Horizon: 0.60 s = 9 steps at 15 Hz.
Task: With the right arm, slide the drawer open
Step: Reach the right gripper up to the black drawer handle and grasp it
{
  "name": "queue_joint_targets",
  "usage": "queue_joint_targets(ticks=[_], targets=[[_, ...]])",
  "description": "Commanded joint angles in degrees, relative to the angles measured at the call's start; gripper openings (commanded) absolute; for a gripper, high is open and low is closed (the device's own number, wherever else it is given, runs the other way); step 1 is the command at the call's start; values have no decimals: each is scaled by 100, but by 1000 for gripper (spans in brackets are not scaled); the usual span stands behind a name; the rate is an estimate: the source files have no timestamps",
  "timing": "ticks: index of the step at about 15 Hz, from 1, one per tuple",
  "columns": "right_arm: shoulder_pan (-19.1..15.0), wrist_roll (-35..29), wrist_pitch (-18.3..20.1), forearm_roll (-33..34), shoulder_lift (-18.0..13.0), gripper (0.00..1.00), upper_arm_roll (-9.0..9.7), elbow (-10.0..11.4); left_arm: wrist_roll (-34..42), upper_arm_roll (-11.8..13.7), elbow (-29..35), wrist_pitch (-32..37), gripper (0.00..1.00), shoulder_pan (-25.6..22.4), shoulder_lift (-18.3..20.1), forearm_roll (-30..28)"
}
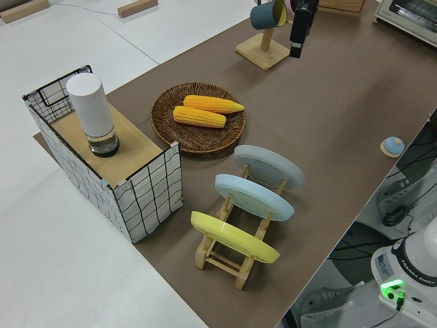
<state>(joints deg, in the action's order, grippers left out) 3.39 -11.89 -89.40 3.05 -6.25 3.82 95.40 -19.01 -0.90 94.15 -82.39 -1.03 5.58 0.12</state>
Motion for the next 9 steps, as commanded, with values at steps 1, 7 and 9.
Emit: queue_joint_targets(ticks=[1, 7, 9], targets=[[-49, 108, 107, 248, 159, 992, 215, -100, 55, 29, -2, 12, 993, 24, 49, -21], [-40, 125, 89, 731, 352, 992, 469, -100, 55, 29, -2, 12, 993, 24, 49, -21], [-31, 125, 80, 863, 379, 992, 505, -100, 55, 29, -2, 12, 993, 24, 49, -21]])
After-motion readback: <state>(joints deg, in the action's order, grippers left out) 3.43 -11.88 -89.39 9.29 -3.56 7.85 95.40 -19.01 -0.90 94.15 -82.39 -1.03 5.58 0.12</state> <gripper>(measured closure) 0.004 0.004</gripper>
